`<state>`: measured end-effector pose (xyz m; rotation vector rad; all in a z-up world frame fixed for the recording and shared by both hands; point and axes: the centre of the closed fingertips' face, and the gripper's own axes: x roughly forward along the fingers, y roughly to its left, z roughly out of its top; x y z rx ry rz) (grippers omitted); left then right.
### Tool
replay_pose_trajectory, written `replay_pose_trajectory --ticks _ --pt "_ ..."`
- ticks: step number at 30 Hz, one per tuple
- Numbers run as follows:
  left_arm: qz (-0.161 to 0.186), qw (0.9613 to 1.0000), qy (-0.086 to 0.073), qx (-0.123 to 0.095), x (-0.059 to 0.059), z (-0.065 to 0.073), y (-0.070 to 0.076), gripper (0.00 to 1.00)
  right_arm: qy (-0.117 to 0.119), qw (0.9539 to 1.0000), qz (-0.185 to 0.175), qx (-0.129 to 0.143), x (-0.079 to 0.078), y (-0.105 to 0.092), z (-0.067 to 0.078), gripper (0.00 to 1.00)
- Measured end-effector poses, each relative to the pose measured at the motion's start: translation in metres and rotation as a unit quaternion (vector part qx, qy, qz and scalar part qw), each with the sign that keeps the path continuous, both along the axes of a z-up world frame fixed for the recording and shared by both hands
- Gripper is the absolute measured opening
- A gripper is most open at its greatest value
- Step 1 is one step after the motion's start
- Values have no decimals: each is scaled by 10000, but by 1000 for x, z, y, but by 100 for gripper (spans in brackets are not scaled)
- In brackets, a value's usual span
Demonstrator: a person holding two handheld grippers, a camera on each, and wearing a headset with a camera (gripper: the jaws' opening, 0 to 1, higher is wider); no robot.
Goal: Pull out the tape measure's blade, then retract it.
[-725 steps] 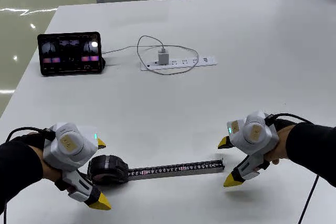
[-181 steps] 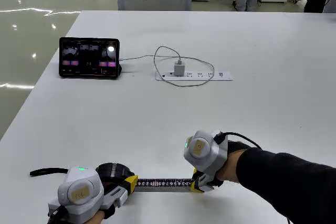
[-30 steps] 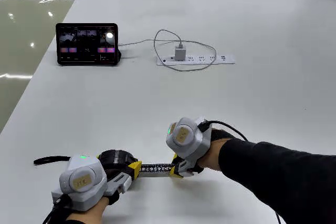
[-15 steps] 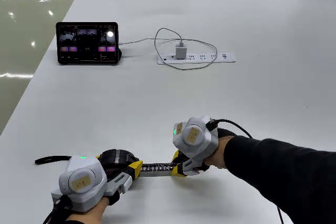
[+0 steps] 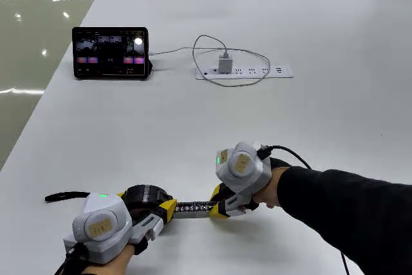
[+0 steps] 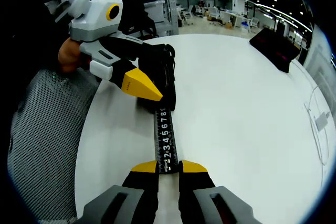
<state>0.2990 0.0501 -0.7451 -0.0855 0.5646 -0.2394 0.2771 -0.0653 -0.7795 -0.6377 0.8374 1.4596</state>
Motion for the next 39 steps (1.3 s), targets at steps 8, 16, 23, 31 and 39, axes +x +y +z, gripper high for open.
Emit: replay_pose_trajectory --ticks 8,16,23,31,39 --pt "-21 10000 -3 -26 0 0 0 58 24 10000 1 52 0 5 0 10" --pt "-29 10000 22 -35 0 0 0 58 28 9999 -32 94 0 11 0 11" --pt "-22 10000 34 -40 0 1 0 58 30 9999 -40 150 0 18 1 11" --pt "-17 10000 43 -43 0 1 0 58 38 9997 -89 220 0 26 1 11" --pt "-14 10000 46 -41 0 0 0 58 -18 9997 -125 222 -1 33 0 11"
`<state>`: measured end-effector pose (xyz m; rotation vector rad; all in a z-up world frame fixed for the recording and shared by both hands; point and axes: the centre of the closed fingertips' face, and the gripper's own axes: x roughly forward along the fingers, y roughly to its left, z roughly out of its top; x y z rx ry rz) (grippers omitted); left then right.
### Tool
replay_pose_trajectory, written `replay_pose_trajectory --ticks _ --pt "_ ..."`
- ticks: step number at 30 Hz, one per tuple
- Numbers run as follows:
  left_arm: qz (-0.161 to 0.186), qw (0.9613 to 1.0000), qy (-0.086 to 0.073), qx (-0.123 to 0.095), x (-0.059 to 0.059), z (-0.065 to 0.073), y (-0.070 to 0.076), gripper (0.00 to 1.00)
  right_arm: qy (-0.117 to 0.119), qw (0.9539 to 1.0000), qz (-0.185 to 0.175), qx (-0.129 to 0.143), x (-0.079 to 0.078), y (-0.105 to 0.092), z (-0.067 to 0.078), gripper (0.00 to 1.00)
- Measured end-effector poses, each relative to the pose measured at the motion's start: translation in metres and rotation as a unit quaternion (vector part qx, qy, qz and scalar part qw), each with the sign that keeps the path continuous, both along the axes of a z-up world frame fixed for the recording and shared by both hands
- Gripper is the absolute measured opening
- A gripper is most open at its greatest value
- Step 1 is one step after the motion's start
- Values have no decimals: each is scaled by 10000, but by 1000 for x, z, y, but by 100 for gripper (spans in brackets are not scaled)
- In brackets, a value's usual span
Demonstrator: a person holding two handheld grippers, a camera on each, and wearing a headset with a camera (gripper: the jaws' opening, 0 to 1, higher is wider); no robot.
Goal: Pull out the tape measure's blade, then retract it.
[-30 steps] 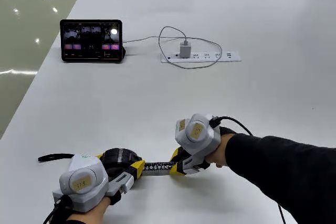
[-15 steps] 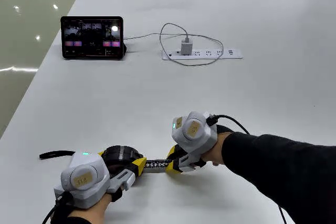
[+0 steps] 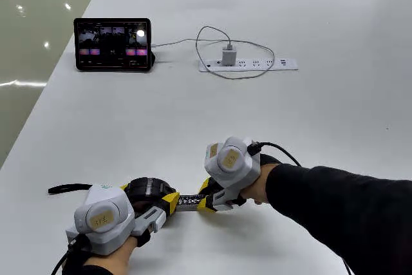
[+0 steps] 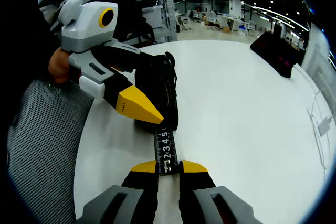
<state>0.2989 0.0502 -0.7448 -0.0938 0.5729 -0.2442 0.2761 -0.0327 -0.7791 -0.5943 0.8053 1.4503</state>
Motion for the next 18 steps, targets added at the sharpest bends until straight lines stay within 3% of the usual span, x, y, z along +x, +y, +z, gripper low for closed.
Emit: replay_pose_trajectory --ticks 18 --pt "4 10000 21 8 0 0 0 58 -188 9998 34 -34 1 4 0 12"
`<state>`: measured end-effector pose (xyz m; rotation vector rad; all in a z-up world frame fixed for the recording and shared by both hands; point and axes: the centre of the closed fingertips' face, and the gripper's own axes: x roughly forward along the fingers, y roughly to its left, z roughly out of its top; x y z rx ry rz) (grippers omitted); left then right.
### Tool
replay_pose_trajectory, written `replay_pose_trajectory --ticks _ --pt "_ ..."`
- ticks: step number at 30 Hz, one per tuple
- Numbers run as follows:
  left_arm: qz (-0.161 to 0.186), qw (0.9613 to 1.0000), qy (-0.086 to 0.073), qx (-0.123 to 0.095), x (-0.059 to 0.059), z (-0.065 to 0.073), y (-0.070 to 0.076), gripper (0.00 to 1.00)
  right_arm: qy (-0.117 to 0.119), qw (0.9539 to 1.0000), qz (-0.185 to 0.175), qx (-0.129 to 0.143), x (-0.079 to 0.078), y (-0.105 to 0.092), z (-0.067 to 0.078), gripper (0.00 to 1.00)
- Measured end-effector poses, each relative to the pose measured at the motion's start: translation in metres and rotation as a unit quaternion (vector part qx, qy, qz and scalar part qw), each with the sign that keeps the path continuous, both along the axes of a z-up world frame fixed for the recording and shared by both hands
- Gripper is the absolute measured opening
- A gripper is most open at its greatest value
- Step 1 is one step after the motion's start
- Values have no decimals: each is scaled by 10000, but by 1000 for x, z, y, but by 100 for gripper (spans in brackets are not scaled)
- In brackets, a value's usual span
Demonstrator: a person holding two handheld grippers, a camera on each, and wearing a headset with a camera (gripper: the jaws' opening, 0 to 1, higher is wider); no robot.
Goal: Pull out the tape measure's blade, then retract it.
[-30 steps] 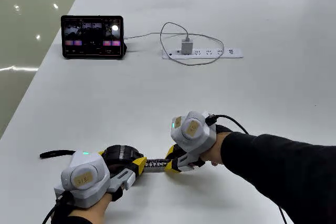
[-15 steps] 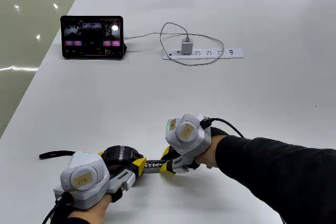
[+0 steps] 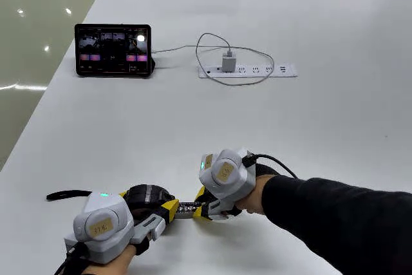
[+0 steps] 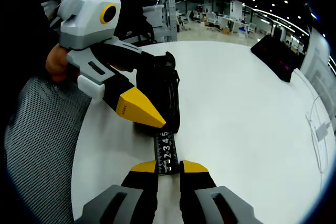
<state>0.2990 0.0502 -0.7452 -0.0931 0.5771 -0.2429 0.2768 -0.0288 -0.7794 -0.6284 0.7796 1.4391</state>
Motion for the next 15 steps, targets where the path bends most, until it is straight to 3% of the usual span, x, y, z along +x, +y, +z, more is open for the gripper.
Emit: replay_pose_trajectory --ticks 4,15 --pt "5 10000 7 -4 0 0 0 58 -92 9999 112 -24 1 1 0 12" --pt "4 10000 2 -19 0 1 0 58 49 10000 4 46 1 11 0 11"
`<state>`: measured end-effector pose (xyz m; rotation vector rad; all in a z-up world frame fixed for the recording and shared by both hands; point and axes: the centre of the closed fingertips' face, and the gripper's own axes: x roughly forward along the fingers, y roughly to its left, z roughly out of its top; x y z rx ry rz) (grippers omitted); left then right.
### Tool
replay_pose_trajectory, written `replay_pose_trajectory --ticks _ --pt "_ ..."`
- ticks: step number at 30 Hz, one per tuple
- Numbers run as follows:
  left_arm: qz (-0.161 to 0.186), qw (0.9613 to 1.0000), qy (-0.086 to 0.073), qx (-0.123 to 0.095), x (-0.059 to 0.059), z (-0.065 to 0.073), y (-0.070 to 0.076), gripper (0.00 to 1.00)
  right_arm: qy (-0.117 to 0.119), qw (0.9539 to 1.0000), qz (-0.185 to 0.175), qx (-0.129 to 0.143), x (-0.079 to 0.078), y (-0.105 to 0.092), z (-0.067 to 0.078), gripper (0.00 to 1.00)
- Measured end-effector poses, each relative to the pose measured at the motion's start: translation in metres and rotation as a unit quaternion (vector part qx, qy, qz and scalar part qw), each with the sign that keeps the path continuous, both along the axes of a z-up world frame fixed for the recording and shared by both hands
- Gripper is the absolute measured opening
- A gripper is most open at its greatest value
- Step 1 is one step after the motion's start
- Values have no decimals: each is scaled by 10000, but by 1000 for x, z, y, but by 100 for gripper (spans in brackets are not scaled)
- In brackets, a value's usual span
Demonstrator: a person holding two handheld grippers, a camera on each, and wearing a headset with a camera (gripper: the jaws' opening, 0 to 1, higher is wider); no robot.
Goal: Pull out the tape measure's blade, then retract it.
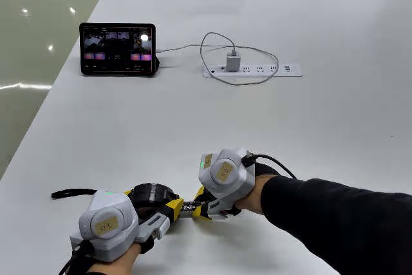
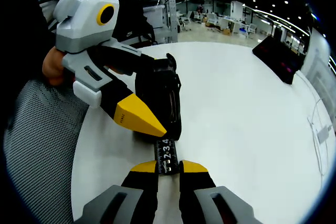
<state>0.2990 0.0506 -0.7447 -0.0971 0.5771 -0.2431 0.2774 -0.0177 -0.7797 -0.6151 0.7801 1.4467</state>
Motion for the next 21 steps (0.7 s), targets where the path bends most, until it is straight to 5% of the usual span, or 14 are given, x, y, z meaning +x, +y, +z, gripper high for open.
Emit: replay_pose_trajectory --ticks 21 --pt "-6 10000 1 -14 0 0 0 58 -60 9999 99 91 -1 17 0 11"
